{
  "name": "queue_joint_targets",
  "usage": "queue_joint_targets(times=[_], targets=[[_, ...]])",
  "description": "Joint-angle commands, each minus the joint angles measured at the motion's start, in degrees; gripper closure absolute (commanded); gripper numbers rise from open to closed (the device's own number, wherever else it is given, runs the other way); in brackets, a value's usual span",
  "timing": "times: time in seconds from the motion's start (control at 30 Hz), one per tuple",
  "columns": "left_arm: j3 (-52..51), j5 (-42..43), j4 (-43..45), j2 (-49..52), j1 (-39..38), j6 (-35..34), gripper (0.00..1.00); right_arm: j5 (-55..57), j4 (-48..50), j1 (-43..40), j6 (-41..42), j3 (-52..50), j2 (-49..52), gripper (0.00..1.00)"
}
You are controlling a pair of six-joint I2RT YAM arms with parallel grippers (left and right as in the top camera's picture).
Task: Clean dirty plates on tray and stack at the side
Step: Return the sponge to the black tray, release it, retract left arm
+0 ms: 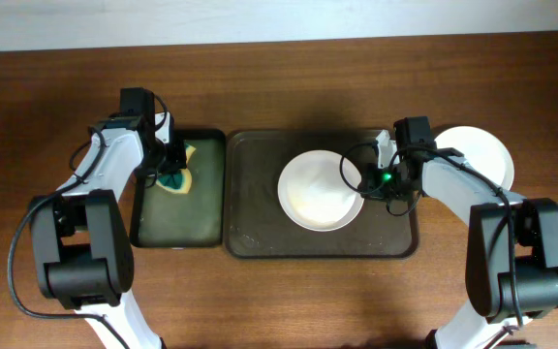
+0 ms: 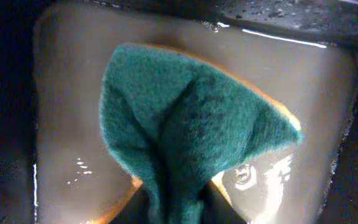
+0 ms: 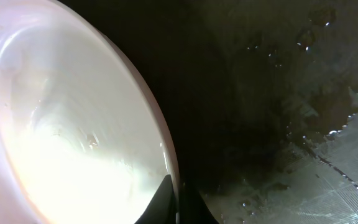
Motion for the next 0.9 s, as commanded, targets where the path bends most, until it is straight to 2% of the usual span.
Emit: queue_joint_targets(times=[0.0, 0.03, 0.2, 0.47, 0.57, 0.73, 0.87], targets=[[0.0, 0.9, 0.1, -0.2, 0.0, 0.5, 0.13, -0.9, 0.2, 0.4, 0.2, -0.3, 0.6, 0.96], [0.4, 1.1, -0.3, -0.4, 0.0, 0.5, 0.07, -0.9, 0.2, 0.4, 0.2, -0.3, 0.6, 0.96], [6.4, 1.1, -4.9, -5.3, 0.0, 0.4, 0.0, -0.9, 0.2, 0.4, 0.2, -0.3, 0.6, 0.96], [10.4, 0.8, -6.1, -22.8, 1.3, -1.7, 0.0, -0.9, 0.0, 0.4, 0.2, -0.3, 0.6, 0.96], [10.4, 0.8, -6.1, -25.2, 1.3, -1.7, 0.01, -0.9, 0.0, 0.4, 0.2, -0.3, 0.6, 0.94], [10.4, 0.8, -6.1, -25.6, 1.3, -1.7, 0.01, -0.9, 0.0, 0.4, 0.2, -0.3, 0.6, 0.71], [10.4, 0.8, -6.1, -25.6, 1.3, -1.7, 0.01, -0.9, 0.0, 0.4, 0.2, -0.3, 0.6, 0.66]])
